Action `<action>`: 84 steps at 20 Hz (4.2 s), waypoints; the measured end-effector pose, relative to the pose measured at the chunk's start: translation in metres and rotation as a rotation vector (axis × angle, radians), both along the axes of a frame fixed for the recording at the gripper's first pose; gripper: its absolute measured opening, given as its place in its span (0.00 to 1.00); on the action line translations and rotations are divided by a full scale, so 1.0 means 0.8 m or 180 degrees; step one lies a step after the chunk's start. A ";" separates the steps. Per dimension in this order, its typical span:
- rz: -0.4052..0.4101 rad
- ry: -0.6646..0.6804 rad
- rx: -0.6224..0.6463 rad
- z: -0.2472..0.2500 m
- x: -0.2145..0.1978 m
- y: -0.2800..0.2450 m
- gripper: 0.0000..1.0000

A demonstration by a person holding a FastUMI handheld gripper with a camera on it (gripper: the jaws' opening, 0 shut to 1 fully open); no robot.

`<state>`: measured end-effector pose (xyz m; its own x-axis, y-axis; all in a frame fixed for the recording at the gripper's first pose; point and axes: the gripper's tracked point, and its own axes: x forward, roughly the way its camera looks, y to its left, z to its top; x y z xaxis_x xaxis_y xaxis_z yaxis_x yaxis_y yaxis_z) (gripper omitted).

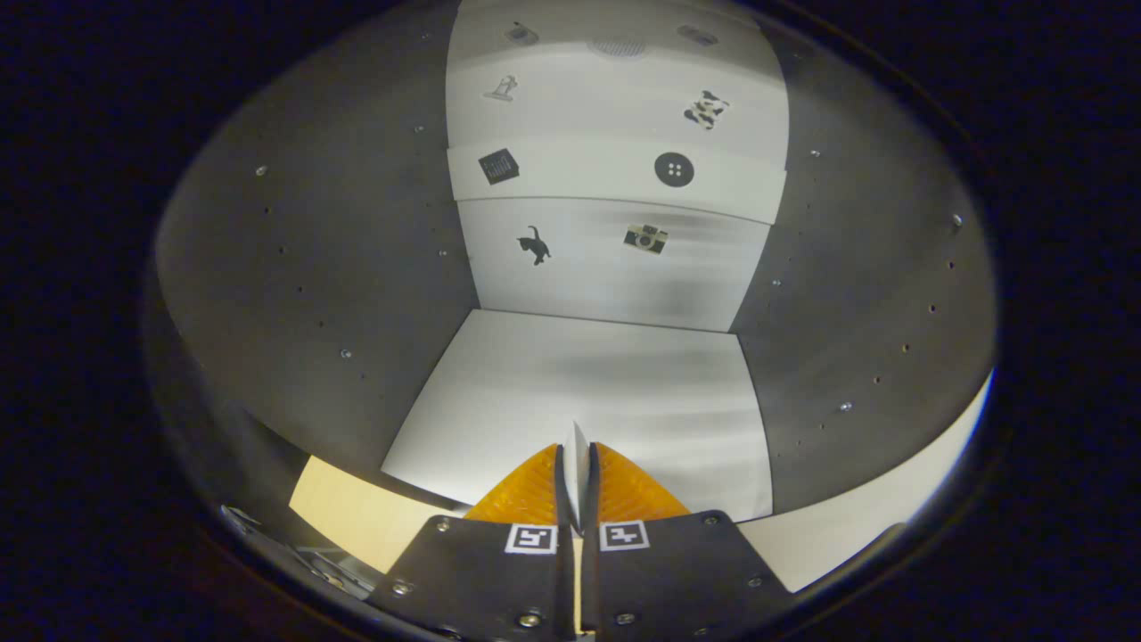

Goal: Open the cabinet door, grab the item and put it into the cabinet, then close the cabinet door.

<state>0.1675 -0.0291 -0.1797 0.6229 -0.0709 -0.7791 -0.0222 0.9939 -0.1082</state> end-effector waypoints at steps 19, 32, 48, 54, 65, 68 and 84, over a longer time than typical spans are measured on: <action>-0.0146 -0.0368 0.0402 0.045 0.017 0.006 0.53; 0.0235 -0.1489 0.0007 0.157 -0.101 0.027 0.52; 0.0352 -0.1659 -0.0161 0.149 -0.270 0.071 0.51; -0.0015 -0.1682 -0.0232 0.149 -0.336 0.051 0.51; -0.1348 -0.1793 -0.0596 0.171 -0.509 -0.060 0.51; -0.1771 -0.1790 -0.0758 0.179 -0.560 -0.111 0.51; -0.2038 -0.2052 -0.0900 0.231 -0.567 -0.241 0.79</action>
